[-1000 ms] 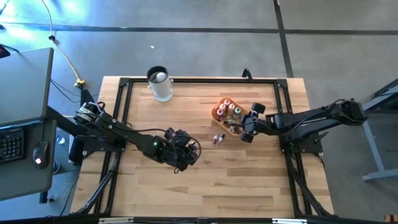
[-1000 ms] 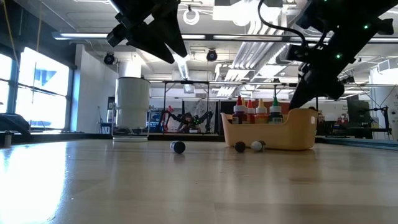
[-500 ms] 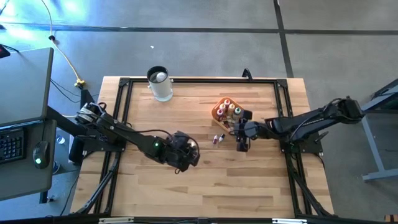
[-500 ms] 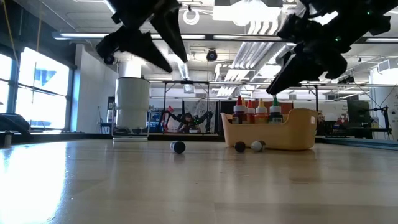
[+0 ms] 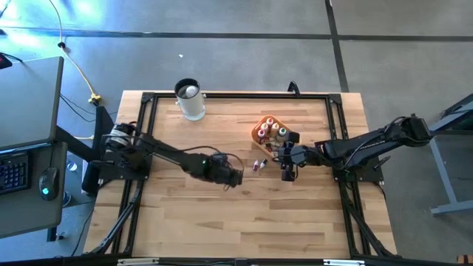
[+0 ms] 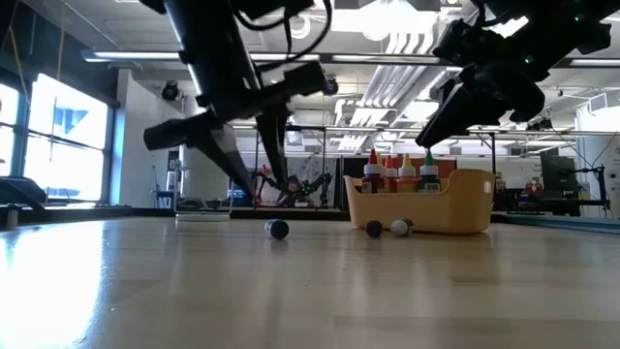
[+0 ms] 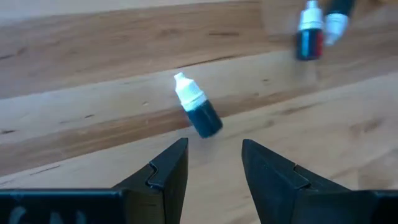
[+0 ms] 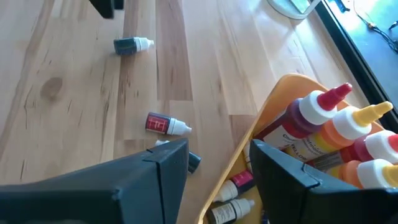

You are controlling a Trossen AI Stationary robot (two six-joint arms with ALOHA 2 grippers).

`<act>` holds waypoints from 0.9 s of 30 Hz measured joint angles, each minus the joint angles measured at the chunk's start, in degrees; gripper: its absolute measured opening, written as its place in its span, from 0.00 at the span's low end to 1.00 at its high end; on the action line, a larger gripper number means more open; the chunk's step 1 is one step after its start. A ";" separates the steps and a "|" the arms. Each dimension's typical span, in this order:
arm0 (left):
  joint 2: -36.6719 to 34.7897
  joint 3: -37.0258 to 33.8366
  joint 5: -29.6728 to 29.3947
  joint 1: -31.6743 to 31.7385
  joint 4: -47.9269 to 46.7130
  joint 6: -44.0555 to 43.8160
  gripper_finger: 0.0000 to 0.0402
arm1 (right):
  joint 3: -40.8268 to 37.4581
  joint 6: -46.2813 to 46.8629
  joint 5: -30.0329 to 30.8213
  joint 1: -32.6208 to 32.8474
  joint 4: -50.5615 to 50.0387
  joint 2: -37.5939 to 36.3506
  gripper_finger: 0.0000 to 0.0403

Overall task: Pick & Place food coloring
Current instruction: Put the small black food coloring bottle into the yellow bin

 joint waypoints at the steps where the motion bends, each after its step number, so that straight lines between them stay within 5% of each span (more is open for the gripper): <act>1: 0.48 0.01 1.38 0.72 0.30 -0.36 0.38 | 0.00 0.00 -0.01 0.00 0.00 -0.02 0.41; 9: 4.31 0.04 8.86 4.34 0.82 -0.84 0.38 | 0.00 0.00 -0.02 0.00 -0.22 -0.02 0.41; 27: 4.90 0.07 6.57 4.59 3.67 -0.59 0.38 | 0.00 0.00 -0.02 0.00 -0.63 -0.04 0.41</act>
